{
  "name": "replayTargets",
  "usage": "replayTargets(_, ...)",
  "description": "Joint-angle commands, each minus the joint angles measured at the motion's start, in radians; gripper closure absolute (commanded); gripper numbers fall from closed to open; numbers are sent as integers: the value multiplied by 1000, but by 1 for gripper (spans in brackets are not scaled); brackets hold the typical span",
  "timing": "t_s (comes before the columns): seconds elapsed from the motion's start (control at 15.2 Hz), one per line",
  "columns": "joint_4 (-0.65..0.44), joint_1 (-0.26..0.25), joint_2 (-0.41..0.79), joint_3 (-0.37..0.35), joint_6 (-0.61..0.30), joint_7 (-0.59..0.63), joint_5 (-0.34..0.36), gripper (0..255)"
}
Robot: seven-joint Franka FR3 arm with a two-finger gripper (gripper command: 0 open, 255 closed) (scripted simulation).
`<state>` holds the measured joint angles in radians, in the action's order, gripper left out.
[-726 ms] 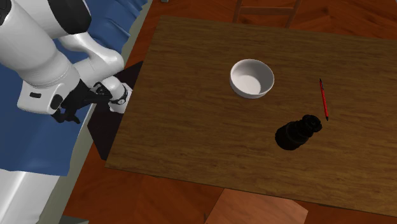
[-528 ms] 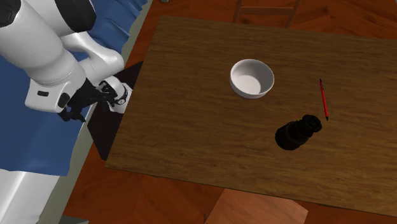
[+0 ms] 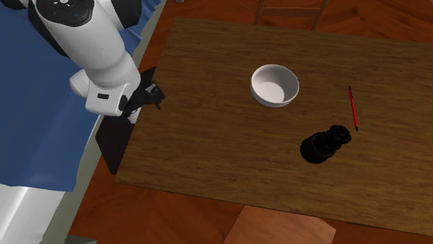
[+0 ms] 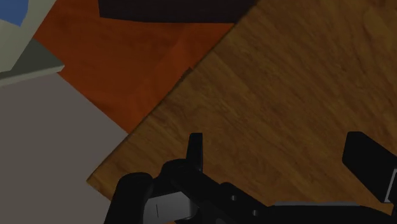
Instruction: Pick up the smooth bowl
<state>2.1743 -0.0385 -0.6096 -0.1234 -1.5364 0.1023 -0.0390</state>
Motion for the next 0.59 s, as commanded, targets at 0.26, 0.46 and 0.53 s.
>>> replayTargets(0.26, -105, -29, 134, -84, -31, 114, -72, 0)
replayTargets(0.46, -174, -43, 211, -127, -43, 173, -97, 0)
replayTargets(0.53, -199, -47, 238, -142, -46, 193, -104, 0)
